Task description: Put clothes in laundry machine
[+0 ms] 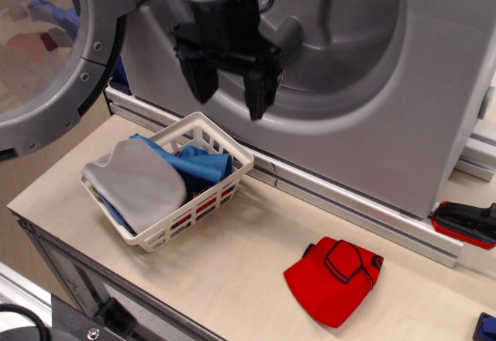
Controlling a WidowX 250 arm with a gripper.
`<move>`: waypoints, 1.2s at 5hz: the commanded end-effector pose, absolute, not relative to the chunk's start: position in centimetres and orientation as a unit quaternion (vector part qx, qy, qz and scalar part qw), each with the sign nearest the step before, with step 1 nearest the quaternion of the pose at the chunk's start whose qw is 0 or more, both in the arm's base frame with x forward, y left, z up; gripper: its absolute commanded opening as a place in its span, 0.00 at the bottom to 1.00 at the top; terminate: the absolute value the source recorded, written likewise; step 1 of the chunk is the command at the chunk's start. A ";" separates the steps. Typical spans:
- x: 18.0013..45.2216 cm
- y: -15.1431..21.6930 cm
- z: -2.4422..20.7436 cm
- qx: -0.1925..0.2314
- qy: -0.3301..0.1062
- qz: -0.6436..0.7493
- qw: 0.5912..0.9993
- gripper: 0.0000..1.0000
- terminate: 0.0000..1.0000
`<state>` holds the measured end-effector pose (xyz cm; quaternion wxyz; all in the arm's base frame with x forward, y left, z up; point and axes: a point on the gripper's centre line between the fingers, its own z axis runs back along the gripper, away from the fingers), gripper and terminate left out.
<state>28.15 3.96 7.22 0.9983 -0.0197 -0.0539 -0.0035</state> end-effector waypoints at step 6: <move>25.8 13.5 -0.2 0.100 -0.048 -0.212 0.971 1.00 0.00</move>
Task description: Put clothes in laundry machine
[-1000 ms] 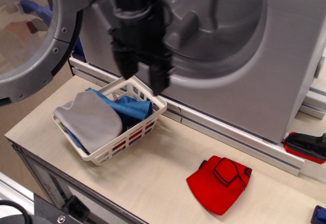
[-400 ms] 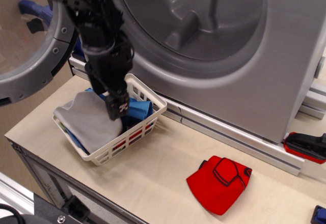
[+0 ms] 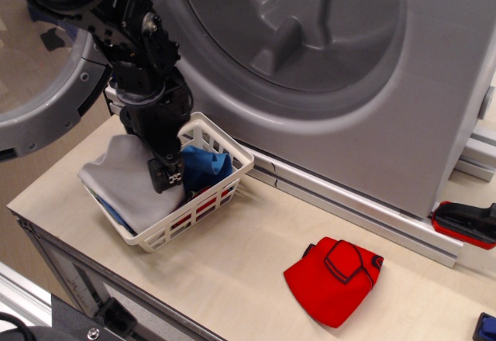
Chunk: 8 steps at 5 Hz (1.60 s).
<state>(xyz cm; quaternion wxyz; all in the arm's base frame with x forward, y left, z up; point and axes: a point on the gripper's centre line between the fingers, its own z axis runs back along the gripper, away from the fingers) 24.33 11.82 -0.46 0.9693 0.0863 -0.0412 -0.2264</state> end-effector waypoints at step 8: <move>30.8 8.5 14.5 -0.026 -0.359 -0.091 0.929 0.00 0.00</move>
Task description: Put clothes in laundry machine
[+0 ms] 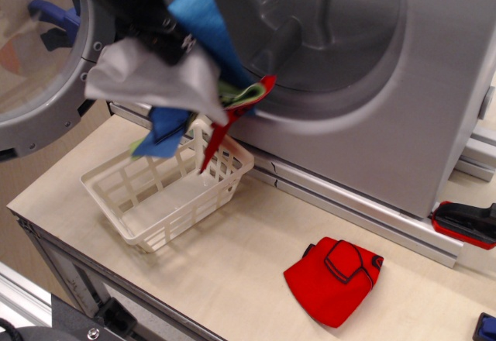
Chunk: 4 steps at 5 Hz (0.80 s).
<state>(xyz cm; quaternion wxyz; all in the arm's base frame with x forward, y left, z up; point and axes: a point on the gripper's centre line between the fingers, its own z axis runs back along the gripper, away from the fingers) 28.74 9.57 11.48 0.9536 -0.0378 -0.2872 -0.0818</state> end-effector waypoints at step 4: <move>40.8 1.4 12.6 -0.084 -0.460 -0.079 0.880 0.00 0.00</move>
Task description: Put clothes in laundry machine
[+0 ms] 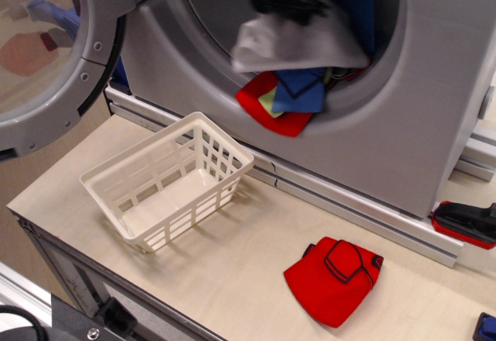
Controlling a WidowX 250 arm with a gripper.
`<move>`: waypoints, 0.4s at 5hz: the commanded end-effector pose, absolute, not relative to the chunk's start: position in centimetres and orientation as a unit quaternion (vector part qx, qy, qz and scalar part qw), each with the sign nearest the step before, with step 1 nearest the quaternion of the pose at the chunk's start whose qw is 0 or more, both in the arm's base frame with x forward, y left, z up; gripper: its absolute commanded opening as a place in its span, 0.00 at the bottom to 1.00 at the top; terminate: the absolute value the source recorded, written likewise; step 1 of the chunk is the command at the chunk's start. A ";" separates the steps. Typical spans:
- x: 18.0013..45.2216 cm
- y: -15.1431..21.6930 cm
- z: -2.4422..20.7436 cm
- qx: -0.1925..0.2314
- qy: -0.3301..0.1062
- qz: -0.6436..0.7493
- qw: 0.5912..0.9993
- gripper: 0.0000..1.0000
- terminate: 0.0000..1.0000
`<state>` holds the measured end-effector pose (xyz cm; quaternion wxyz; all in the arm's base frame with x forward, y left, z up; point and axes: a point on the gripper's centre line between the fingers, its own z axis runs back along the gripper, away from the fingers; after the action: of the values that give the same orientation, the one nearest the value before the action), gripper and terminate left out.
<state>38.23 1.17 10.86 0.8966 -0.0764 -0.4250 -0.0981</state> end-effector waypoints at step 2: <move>41.1 2.1 12.4 -0.060 -0.432 -0.059 0.898 1.00 0.00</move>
<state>41.35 0.94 9.40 0.9127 -0.0686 -0.3995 -0.0527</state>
